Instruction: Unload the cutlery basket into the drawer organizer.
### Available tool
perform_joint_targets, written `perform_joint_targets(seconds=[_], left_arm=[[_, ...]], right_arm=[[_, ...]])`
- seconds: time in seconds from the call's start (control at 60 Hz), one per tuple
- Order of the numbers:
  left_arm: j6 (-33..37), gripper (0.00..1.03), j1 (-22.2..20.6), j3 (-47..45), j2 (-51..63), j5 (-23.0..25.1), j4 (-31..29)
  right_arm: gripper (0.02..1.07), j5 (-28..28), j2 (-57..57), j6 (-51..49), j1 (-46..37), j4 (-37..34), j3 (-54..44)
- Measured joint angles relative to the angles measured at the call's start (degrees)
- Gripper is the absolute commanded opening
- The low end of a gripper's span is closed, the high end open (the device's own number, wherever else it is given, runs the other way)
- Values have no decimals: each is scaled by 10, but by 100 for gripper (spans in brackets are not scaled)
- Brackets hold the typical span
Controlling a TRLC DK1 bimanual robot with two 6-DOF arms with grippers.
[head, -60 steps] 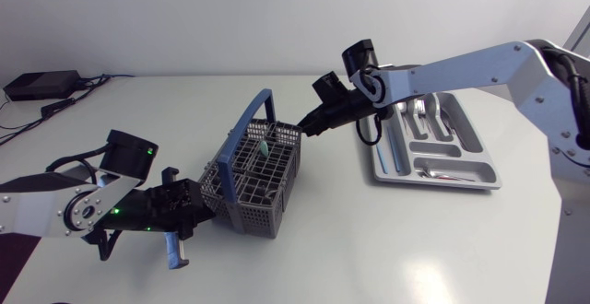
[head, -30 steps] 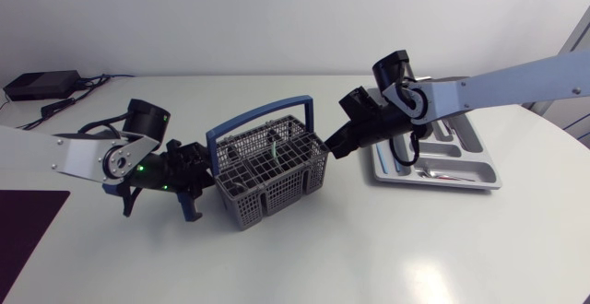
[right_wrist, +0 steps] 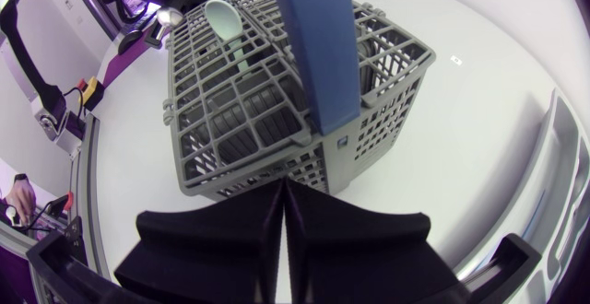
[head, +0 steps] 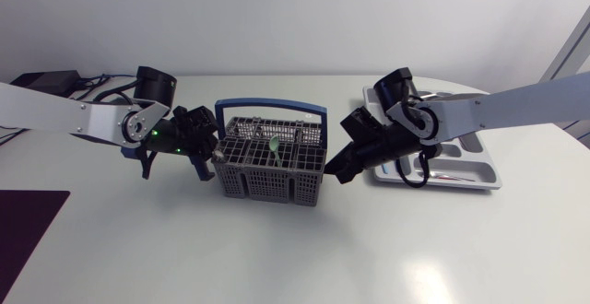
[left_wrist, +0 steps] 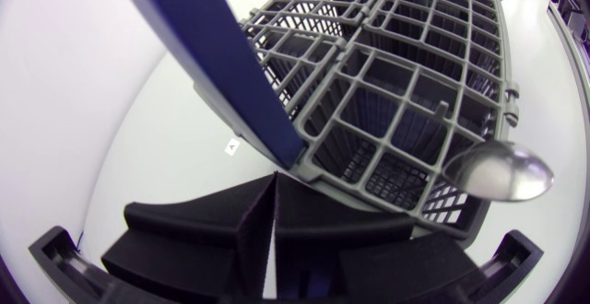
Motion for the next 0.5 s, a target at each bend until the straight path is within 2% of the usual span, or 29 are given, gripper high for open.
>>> perform_joint_targets(seconds=[0.5], left_arm=[[-2, 17, -17, -88, -66, 2, -2]], right_arm=[[8, 26, 0, 9, -2, 23, 4]])
